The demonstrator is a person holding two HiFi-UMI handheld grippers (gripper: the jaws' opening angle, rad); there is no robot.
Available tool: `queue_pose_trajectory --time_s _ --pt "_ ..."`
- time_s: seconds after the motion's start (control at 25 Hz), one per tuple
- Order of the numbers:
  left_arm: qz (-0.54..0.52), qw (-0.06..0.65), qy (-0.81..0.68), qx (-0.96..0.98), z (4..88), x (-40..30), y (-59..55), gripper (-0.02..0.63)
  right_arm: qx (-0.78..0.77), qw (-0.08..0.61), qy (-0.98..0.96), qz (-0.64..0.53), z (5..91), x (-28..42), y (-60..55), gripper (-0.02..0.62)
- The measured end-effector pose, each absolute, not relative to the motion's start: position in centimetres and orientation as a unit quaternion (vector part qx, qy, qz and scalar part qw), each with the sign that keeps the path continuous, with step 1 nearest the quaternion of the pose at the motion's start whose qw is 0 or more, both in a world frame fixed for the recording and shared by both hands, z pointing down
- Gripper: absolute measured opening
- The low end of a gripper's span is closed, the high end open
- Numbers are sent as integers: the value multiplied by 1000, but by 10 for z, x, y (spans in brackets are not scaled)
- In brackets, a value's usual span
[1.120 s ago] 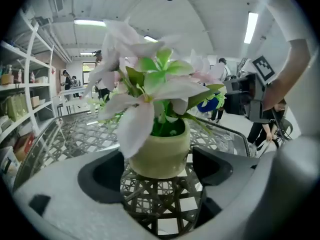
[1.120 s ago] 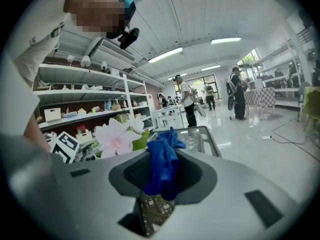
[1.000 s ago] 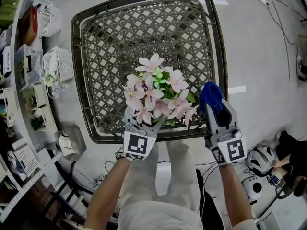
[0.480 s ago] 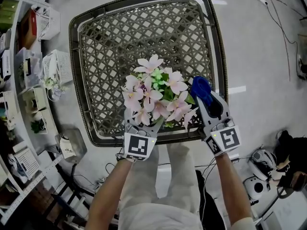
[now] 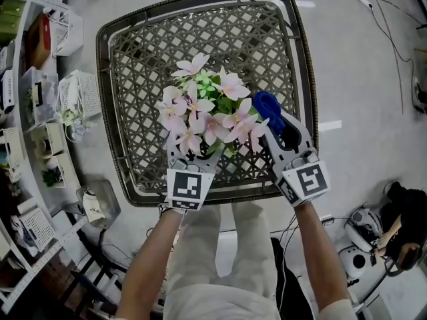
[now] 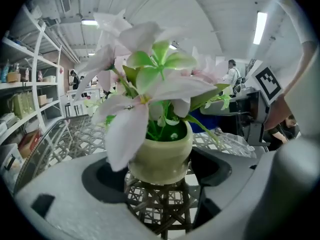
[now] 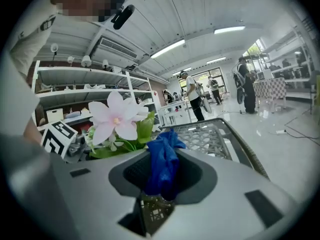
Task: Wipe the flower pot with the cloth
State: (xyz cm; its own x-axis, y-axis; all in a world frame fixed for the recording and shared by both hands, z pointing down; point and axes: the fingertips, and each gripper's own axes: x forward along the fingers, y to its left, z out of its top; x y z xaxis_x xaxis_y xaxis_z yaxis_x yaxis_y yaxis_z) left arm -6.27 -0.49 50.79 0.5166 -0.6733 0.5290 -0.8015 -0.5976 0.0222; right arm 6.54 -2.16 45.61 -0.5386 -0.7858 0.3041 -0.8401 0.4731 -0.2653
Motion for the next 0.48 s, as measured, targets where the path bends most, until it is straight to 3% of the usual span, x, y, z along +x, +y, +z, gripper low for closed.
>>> queue_pose_trajectory --time_s 0.48 --pt "236 132 -421 866 507 -61 -5 397 436 93 -874 195 474 32 -38 126"
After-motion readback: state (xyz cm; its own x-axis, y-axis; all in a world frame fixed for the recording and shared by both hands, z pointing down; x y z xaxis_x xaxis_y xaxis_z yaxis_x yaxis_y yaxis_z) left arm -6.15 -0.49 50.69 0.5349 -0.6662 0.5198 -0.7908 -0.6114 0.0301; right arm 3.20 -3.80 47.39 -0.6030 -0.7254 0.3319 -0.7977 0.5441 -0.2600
